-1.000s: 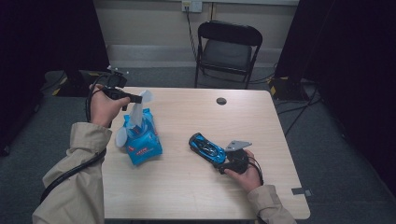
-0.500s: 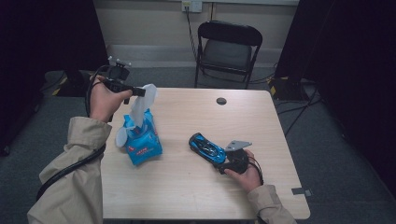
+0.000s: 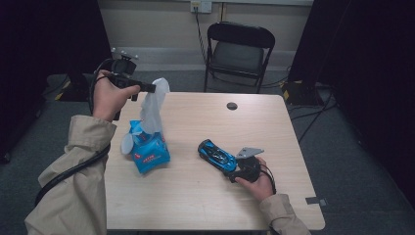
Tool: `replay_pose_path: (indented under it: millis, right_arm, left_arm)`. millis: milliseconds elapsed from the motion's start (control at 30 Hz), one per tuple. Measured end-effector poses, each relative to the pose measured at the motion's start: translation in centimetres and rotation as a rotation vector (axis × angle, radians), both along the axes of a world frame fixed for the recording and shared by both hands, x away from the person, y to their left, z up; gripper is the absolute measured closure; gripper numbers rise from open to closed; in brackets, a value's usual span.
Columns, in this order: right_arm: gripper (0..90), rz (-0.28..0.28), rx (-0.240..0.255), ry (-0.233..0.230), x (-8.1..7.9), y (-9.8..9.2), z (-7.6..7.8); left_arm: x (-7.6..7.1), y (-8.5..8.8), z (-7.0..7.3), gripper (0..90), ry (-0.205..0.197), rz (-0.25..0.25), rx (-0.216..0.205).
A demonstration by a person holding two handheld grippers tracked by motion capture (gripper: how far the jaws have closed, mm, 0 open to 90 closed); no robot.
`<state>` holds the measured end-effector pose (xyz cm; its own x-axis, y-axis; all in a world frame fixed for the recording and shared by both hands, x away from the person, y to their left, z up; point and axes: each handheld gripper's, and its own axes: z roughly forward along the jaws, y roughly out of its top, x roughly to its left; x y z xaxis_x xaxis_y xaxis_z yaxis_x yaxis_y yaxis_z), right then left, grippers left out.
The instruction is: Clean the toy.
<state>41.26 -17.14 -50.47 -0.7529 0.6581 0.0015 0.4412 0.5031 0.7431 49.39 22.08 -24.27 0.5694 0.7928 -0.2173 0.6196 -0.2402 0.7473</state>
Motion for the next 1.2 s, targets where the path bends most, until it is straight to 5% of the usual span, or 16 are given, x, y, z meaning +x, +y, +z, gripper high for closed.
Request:
replay_pose_path:
  millis: [500, 900, 1200]
  right_arm:
    - [22.5, 0.001, 0.001, 0.003, 0.0, 0.0, 0.0]
    - [22.5, 0.005, 0.001, 0.003, 0.1, 0.0, 0.0]
    - [22.6, 0.007, -0.001, 0.002, 0.1, 0.0, 0.0]
  left_arm:
    - [-1.0, -3.5, -0.8, 89.8, 0.007, -0.091, -0.059]
    - [-1.2, -8.7, -3.1, 89.8, 0.04, -0.182, -0.103]
    - [-1.5, -14.0, -4.6, 89.8, 0.067, -0.3, -0.127]
